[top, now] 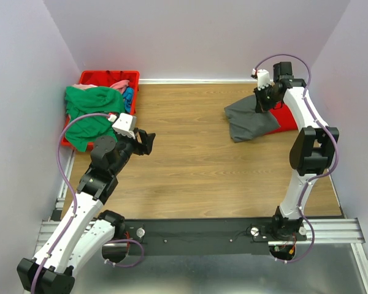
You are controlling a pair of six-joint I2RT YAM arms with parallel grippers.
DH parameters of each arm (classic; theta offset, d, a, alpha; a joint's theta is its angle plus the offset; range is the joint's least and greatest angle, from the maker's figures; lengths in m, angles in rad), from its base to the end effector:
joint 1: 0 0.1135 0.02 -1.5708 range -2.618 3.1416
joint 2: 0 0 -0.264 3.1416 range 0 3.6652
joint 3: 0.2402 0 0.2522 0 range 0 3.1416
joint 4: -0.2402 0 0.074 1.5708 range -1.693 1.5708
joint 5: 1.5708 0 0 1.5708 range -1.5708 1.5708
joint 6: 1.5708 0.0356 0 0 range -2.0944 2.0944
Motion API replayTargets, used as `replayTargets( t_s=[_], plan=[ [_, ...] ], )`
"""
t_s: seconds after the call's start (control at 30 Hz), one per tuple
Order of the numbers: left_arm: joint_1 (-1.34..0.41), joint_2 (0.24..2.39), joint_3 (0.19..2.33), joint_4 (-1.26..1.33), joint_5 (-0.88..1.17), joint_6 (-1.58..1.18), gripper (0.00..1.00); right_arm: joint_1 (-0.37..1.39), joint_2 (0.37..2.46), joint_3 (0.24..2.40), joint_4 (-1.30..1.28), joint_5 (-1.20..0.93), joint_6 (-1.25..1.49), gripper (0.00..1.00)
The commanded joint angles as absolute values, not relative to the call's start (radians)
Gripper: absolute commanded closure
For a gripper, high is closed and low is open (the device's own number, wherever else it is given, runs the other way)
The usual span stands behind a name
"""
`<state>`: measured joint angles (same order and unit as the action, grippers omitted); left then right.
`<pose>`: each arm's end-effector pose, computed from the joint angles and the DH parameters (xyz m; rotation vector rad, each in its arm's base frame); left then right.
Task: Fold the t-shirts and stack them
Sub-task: Neatly place the folded tshirt to the corner
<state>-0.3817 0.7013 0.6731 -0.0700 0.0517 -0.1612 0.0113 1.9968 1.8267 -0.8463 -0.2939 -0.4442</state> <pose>0.1607 -0.0665 0.3262 0.2251 1.6738 -0.4524 0.4374 0.0153 0.2797 -0.6757 2.4429 0.2113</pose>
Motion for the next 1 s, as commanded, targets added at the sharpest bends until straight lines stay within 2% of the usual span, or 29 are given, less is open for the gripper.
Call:
replayTargets(
  t_s=[0.0,0.97],
  plan=[
    [-0.383,0.684,0.683,-0.060,0.021,-0.150,0.26,0.005,1.959,1.882,-0.861,-0.232,-0.466,1.00],
    [-0.383,0.690,0.683,-0.060,0.021,-0.147,0.26,0.005,1.836,1.881,-0.861,-0.137,-0.495,1.00]
  ],
)
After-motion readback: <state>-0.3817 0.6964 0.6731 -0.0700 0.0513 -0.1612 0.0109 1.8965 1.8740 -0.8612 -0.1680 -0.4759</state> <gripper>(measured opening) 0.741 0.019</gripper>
